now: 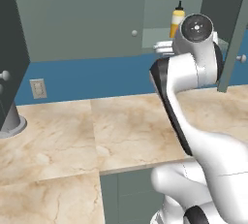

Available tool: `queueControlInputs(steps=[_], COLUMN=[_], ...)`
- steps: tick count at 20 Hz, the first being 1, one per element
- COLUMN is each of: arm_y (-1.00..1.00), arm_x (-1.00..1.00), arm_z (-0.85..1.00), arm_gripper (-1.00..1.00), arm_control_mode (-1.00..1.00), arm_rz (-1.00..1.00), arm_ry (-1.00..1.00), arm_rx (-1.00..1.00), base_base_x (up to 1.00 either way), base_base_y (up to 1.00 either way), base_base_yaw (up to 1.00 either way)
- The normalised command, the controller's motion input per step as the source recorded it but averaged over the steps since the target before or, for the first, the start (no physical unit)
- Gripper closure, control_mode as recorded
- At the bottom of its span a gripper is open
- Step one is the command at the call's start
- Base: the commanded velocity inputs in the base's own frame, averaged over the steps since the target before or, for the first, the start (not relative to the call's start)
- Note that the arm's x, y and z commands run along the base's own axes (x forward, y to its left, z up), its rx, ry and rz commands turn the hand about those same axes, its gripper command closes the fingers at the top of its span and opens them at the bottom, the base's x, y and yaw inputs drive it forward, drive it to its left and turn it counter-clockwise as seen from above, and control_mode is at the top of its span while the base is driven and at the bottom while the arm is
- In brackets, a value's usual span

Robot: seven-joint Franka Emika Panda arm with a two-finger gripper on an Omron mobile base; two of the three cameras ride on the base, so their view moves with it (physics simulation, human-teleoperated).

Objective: Move the ketchup and mustard from the cabinet to the dining counter.

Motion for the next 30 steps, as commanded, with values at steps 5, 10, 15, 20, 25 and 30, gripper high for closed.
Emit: queueControlInputs(steps=[5, 10, 15, 20, 25, 30], arm_y=[-0.32, -0.68, -0.98, -1.00, -1.00, -0.40], arm_x=[0.68, 0.12, -0.33, -0.56, -0.55, -0.48], arm_z=[0.00, 0.00, 0.00, 0.00, 0.00, 0.17], arm_gripper=[-1.00, -1.00, -1.00, -1.00, -1.00, -1.00], arm_control_mode=[-1.00, -1.00, -1.00, -1.00, -1.00, -1.00], arm_rz=[-0.33, -0.34, -0.28, -0.28, -0.25, -0.05], arm_ry=[-0.12, -0.07, -0.03, -0.06, -0.07, -0.14], arm_rx=[-0.07, -0.05, 0.00, 0.00, 0.00, 0.01], base_base_x=[0.00, 0.00, 0.00, 0.00, 0.00, 0.00], base_base_y=[0.00, 0.00, 0.00, 0.00, 0.00, 0.00], base_base_yaw=[0.00, 0.00, 0.00, 0.00, 0.00, 0.00])
